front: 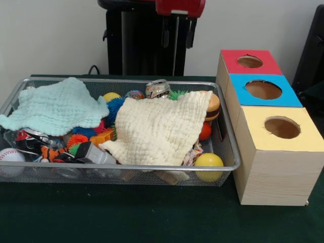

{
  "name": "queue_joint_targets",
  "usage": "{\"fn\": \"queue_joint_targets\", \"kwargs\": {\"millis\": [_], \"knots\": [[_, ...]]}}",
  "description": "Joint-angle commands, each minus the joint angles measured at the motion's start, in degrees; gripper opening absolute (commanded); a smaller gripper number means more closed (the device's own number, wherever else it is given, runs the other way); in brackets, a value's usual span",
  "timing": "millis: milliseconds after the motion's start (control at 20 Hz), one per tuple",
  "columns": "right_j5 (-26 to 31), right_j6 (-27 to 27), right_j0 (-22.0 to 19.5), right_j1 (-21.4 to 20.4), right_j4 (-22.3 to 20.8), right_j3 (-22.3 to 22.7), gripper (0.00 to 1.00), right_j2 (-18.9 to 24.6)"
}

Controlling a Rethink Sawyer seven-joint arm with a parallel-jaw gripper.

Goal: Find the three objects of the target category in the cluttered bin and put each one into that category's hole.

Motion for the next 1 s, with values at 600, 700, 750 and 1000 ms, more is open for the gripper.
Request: {"fn": "queue_joint_targets", "kwargs": {"millis": [600,700,750,1000], "knots": [[-21.06,7.01,1.0,21.93,-7.17,-11.15,1.0,0.75],[-21.11,6.08,-0.95,22.68,-7.94,-11.59,1.0,2.29],[-20.83,5.55,-1.88,22.71,-8.38,-11.75,1.0,2.85],[-19.77,3.87,-5.14,22.57,-10.74,-12.58,1.0,4.71]]}}
